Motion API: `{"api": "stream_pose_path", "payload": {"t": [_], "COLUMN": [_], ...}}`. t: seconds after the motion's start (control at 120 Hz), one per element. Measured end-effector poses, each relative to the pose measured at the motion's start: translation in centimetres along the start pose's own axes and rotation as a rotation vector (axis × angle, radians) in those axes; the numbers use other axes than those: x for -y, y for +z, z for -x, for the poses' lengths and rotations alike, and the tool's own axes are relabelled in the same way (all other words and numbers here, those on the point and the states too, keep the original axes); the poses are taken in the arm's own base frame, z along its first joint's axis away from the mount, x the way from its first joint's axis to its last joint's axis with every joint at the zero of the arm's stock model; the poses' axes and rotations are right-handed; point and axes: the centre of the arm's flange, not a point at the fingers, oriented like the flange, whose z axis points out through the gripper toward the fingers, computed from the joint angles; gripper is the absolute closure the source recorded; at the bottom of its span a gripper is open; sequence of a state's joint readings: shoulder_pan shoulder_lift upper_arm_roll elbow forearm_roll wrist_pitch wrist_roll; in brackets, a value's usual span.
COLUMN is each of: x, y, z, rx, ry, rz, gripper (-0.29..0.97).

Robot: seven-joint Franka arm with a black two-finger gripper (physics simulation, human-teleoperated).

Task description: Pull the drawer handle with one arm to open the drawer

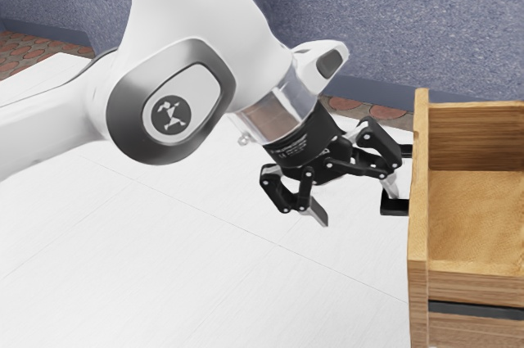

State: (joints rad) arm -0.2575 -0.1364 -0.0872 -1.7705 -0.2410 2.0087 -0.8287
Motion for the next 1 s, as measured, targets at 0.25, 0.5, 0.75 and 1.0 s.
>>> {"api": "stream_pose_path", "payload": {"t": [0.25,0.5,0.75,1.0], "x": [1.9,4.3,3.4,5.1], "y": [-1.0,-1.9,-4.0,-13.0], "z": [0.1,0.3,0.7,-0.9], "rx": [-0.011,-0.025,-0.086,-0.324], "ry": [-0.035,-0.077,-0.034,0.246], "rz": [-0.003,-0.010,-0.010,-0.222], "gripper": [0.00,0.00,0.00,0.00]}}
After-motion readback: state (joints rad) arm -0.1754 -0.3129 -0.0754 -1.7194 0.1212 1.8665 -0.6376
